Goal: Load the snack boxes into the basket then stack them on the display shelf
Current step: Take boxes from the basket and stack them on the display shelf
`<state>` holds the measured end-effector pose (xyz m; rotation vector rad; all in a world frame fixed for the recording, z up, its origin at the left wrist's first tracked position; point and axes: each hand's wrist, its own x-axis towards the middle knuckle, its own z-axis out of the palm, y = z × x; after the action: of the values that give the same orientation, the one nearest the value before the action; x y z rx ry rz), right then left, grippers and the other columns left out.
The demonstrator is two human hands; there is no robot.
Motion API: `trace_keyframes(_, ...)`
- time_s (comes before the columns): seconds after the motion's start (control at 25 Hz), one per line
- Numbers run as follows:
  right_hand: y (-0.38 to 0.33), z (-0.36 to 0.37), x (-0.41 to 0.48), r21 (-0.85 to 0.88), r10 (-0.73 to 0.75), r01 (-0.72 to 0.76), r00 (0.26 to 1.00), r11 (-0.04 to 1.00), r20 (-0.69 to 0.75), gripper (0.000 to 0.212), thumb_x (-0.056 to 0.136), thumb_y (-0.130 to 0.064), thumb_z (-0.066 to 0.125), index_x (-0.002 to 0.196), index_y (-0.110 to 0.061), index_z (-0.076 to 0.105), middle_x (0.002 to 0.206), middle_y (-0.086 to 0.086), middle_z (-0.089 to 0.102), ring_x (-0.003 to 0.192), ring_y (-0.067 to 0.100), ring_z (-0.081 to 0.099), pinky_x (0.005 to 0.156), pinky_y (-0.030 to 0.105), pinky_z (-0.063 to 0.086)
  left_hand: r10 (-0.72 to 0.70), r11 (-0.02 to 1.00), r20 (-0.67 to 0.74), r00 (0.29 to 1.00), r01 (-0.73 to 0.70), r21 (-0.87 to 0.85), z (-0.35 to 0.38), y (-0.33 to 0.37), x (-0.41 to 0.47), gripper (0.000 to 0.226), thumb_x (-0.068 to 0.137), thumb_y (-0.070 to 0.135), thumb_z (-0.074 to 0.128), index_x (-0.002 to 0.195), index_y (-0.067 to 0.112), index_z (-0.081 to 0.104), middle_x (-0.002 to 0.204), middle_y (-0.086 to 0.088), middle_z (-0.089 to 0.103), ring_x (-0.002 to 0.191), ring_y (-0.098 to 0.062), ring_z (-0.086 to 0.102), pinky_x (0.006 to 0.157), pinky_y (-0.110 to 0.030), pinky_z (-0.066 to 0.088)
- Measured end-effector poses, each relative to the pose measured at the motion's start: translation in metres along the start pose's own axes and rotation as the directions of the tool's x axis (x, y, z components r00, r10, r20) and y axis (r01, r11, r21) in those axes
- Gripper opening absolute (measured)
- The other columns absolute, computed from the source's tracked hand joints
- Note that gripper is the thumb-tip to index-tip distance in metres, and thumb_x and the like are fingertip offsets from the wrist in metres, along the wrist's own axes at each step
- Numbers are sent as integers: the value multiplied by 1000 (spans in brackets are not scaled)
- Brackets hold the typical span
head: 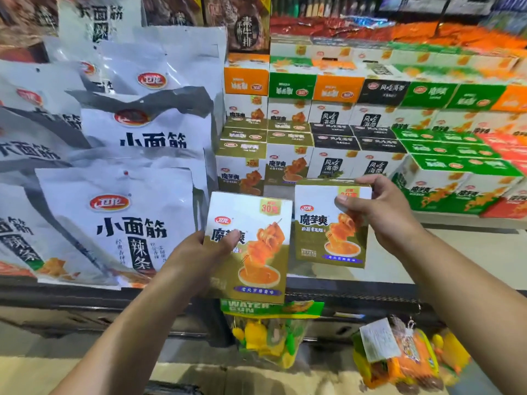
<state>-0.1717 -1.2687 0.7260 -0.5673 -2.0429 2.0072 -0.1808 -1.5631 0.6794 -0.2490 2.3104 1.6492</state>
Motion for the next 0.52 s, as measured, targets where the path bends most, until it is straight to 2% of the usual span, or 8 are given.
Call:
trace_keyframes(0.12,3,12,37,-95,-29,29,1000,995,1,45,73,1,80,100,-19,51,88,5,66,71,16,65,48,24,52,-58,998,-53,997,56,-34,2,2,8,37,81,56,68,95,22,69,78,0,75,71,-22,72,68,-39,59)
trace_keyframes(0.24,7,22,72,-193,-48,55,998,980,39,47,74,1,80,104,-16,48,89,6,61,69,14,60,49,21,54,-58,998,-107,993,57,-17,8,6,10,35,82,57,67,93,23,69,74,6,75,70,-17,73,69,-40,60)
trace_keyframes(0.36,6,36,102,-217,-82,101,992,971,95,47,76,4,78,106,-13,45,85,1,58,64,10,56,41,16,48,-67,997,-135,989,61,-45,14,9,10,29,87,49,67,90,20,69,68,9,73,61,-15,72,56,-34,57)
trace_keyframes(0.44,10,45,122,-247,-87,123,985,961,150,48,74,3,80,101,-15,45,85,3,59,65,14,58,45,25,53,-73,996,-154,985,63,-70,19,12,13,31,85,48,70,89,17,71,71,3,75,64,-22,73,61,-41,58)
trace_keyframes(0.52,16,53,137,-315,-106,154,981,937,164,52,65,-8,88,90,-26,46,94,6,62,77,24,63,65,41,59,-62,998,-206,977,56,-34,23,14,14,32,84,52,70,86,20,70,71,8,74,65,-16,71,63,-37,56)
